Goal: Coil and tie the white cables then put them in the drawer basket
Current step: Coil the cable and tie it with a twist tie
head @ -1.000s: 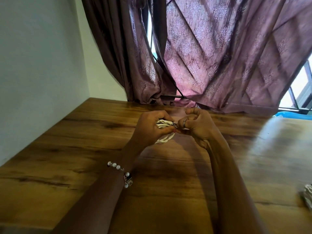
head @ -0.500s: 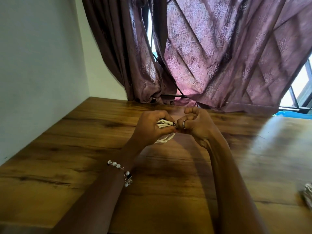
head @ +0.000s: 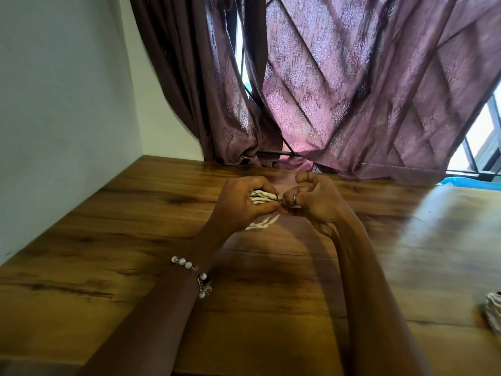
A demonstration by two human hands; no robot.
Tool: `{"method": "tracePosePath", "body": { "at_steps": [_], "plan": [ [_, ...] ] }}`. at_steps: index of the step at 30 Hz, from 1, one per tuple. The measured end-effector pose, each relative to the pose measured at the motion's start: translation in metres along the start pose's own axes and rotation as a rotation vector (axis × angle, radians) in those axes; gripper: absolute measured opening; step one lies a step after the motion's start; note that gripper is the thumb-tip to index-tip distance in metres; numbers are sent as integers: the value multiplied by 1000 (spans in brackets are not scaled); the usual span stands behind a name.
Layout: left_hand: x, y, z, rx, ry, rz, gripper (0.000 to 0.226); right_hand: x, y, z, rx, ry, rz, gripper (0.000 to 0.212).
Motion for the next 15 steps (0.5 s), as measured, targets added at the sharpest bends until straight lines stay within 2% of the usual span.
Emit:
{"method": "tracePosePath", "body": {
  "at_steps": [15],
  "plan": [
    [1,2,2,0,12,-17,39,2,-2,4,-13,32,-29,40]
  ]
}}
Point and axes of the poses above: each hand's wrist, its own x-axis away from the middle knuckle, its own y-axis out of the back of the hand, z = x × y, the point moved 9 cm from there along -x, towards the middle knuckle, and after that the axes turned 8 degrees about -x, right-handed, at the moved point
